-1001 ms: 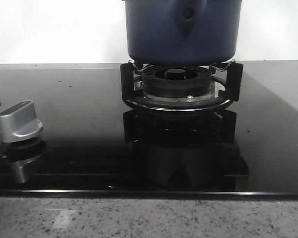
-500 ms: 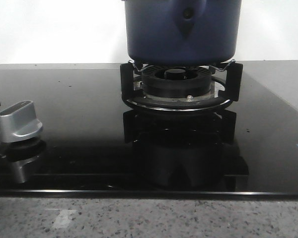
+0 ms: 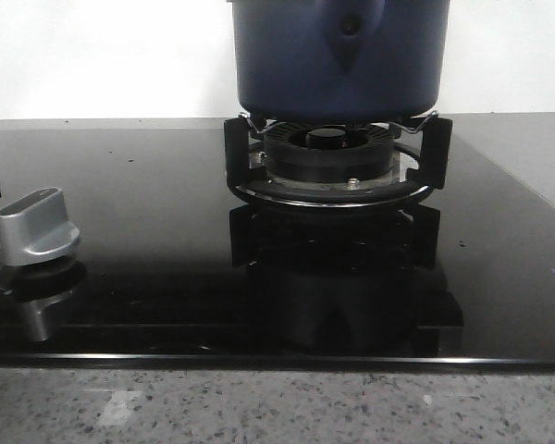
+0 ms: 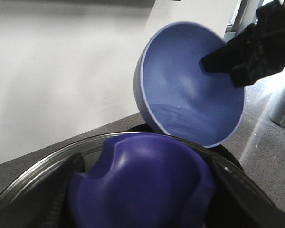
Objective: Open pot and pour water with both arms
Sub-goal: 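Tilt the bowl with the right gripper to pour water into the pot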
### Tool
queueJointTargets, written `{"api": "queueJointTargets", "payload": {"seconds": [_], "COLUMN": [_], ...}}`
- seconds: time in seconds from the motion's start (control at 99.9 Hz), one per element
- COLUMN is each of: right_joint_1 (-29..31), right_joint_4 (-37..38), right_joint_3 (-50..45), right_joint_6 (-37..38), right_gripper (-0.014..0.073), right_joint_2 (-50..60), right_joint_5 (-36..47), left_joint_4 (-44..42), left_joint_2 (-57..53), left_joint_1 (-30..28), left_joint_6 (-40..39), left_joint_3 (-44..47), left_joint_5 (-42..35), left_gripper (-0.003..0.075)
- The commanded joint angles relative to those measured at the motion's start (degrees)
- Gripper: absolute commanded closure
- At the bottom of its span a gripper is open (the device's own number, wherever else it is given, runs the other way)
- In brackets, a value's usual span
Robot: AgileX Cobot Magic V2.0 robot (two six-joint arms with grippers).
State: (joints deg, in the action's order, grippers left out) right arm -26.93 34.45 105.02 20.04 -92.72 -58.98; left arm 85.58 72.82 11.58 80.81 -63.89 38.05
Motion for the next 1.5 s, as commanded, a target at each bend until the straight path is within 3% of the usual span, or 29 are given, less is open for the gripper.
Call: {"api": "queueJointTargets", "payload": {"seconds": [0.0,0.5,0.951,1.491], "right_joint_1": [-0.5,-6.3,-14.5,-15.1], "right_joint_4": [4.8,21.5,42.8,52.4], "right_joint_3": [2.1,2.1,2.1,2.1], "right_joint_6": [0.7,0.9,1.1,1.1], "right_gripper": [0.0639,0.0639,0.0639,0.0640], "right_joint_2": [1.5,-1.5,-1.5,-1.5], "right_joint_5": [2.0,-2.9,-3.6,-4.6], "left_joint_4": [4.7,4.7,4.7,4.7], "left_joint_2": [-2.1,-2.1,-2.1,-2.1], "left_joint_1": [-0.2,-0.2,-0.2,-0.2], "left_joint_6": [-0.1,-0.1,-0.1,-0.1], "left_joint_3": [-1.8,-1.8,-1.8,-1.8], "left_joint_5": [0.2,0.2,0.2,0.2], "left_gripper": [0.0405,0.0405,0.0405,0.0405]}}
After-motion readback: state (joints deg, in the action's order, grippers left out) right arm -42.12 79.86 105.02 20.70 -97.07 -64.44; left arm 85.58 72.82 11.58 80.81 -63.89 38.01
